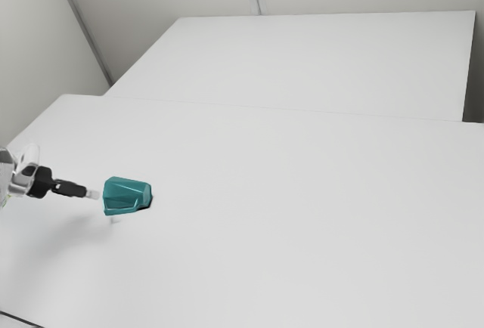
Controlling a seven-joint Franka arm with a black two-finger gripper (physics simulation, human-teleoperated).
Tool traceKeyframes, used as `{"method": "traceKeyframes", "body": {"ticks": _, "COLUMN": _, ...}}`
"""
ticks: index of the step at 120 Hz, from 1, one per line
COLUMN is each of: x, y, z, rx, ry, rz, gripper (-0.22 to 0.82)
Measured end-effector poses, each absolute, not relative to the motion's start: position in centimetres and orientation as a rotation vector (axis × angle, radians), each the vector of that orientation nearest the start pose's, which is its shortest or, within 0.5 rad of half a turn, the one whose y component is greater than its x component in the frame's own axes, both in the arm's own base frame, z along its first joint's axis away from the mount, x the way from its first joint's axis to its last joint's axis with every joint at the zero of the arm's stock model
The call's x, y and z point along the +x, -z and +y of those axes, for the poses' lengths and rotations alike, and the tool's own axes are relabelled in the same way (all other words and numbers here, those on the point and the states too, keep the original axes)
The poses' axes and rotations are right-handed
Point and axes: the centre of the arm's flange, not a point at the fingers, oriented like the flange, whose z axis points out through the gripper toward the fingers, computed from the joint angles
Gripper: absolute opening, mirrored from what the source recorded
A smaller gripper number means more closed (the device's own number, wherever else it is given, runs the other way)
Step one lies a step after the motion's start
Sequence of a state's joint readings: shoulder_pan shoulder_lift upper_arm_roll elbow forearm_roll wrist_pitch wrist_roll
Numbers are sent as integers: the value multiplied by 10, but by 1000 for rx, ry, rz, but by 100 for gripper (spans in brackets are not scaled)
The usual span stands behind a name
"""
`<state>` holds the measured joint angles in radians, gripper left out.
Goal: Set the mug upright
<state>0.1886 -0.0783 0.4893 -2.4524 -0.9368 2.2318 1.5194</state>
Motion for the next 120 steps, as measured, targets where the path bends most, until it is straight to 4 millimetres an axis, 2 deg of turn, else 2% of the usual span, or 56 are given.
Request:
{"method": "traceKeyframes", "body": {"ticks": 13, "x": 380, "y": -305, "z": 272, "rx": -3388, "ry": 1112, "rz": 402, "gripper": 58}}
{"method": "traceKeyframes", "body": {"ticks": 46, "x": 388, "y": -279, "z": 263, "rx": -3272, "ry": 1311, "rz": 548, "gripper": 58}}
{"method": "traceKeyframes", "body": {"ticks": 68, "x": 402, "y": -274, "z": 239, "rx": -3203, "ry": 1386, "rz": 734, "gripper": 58}}
{"method": "traceKeyframes", "body": {"ticks": 82, "x": 402, "y": -272, "z": 235, "rx": -3161, "ry": 1407, "rz": 812, "gripper": 57}}
{"method": "traceKeyframes", "body": {"ticks": 89, "x": 401, "y": -272, "z": 237, "rx": -3139, "ry": 1417, "rz": 835, "gripper": 53}}
{"method": "traceKeyframes", "body": {"ticks": 106, "x": 400, "y": -278, "z": 241, "rx": -3077, "ry": 1446, "rz": 894, "gripper": 33}}
{"method": "traceKeyframes", "body": {"ticks": 120, "x": 405, "y": -281, "z": 236, "rx": -3037, "ry": 1466, "rz": 955, "gripper": 24}}
